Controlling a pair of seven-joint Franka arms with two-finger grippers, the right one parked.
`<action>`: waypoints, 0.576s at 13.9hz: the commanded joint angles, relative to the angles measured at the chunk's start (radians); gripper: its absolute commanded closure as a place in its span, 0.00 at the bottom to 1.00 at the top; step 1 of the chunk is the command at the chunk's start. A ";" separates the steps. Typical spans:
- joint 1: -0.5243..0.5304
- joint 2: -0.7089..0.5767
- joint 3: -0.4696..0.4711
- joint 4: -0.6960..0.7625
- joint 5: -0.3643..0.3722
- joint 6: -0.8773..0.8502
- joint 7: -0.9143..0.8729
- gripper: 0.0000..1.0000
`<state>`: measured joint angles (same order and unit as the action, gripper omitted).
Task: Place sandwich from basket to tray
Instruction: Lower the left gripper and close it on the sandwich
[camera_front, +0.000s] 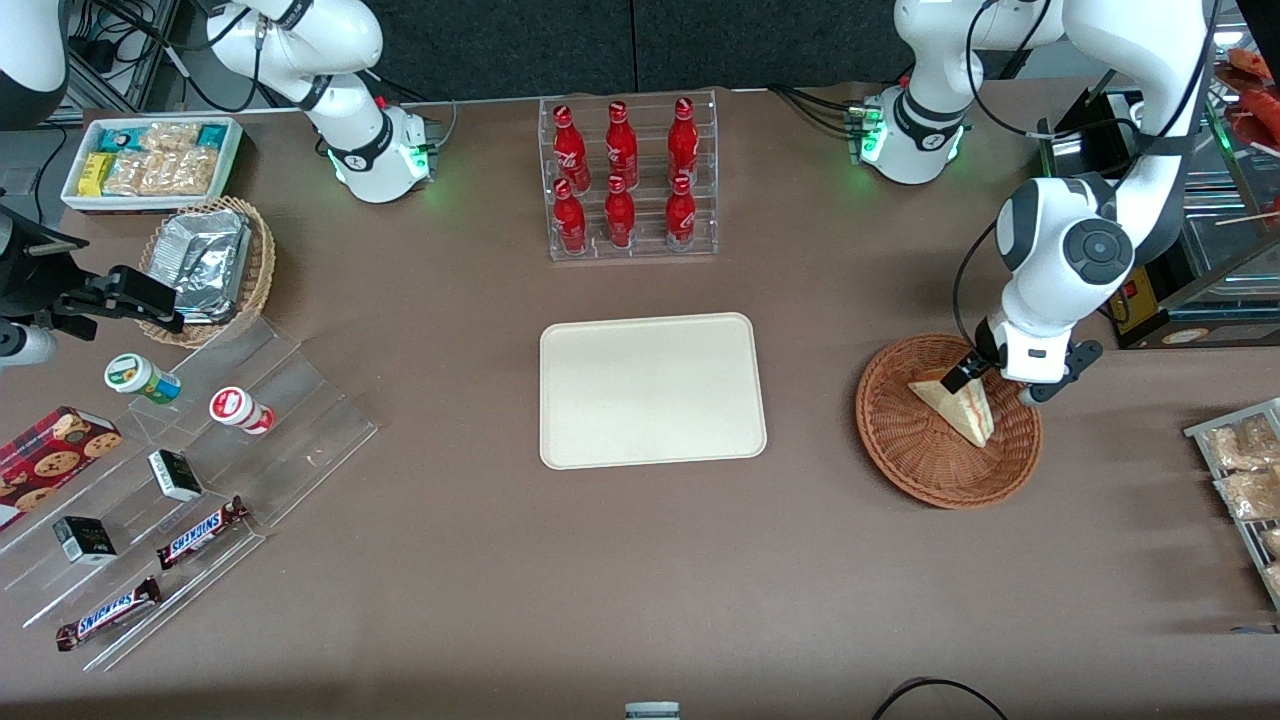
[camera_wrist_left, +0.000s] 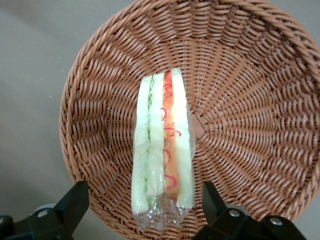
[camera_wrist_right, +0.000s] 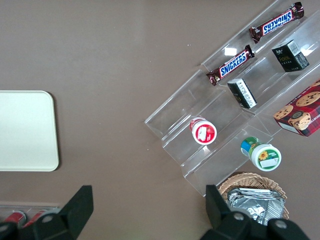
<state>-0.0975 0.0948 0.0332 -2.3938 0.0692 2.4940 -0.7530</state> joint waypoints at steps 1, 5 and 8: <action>-0.004 0.012 -0.001 -0.028 0.014 0.066 -0.023 0.00; -0.005 0.063 -0.001 -0.031 0.012 0.147 -0.025 0.00; -0.005 0.086 -0.001 -0.028 0.012 0.172 -0.029 0.32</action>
<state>-0.0976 0.1696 0.0326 -2.4191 0.0692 2.6366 -0.7541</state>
